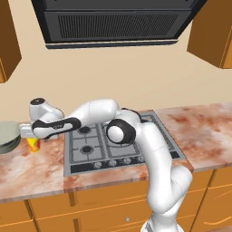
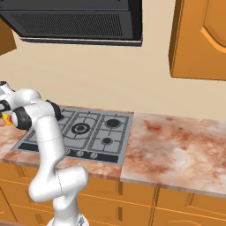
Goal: Pick the cup and bowl from the counter and place them on the counter next to the sink.
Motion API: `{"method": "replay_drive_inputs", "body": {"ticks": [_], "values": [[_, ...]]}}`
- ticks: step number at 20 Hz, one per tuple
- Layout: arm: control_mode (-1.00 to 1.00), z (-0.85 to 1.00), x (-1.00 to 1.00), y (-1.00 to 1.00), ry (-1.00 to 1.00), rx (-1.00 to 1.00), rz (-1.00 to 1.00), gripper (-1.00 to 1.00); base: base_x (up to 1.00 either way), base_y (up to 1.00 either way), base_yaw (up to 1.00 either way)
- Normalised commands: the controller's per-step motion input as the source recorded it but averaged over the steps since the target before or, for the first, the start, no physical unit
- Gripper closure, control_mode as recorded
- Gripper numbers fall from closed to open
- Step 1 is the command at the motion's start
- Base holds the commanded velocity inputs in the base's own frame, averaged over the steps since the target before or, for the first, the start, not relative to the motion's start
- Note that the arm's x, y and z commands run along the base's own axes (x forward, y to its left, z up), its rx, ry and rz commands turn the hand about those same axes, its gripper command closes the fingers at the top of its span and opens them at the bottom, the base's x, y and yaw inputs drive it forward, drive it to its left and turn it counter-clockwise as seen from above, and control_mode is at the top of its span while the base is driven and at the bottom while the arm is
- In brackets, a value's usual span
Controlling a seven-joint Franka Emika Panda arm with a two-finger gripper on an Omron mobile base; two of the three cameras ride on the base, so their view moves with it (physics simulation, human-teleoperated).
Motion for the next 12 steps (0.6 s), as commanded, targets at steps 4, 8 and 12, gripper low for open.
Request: {"method": "replay_drive_inputs", "body": {"ticks": [4, 8, 12], "values": [[-1.00, 0.00, 0.00, 0.00, 0.00, 0.00, 0.00, 1.00, 0.00, 0.00, 0.00], [-1.00, 0.00, 0.00, 0.00, 0.00, 0.00, 0.00, 1.00, 0.00, 0.00, 0.00], [-1.00, 0.07, -0.05, -0.09, 0.00, 0.00, 0.00, 1.00, 0.00, 0.00, 0.00]]}}
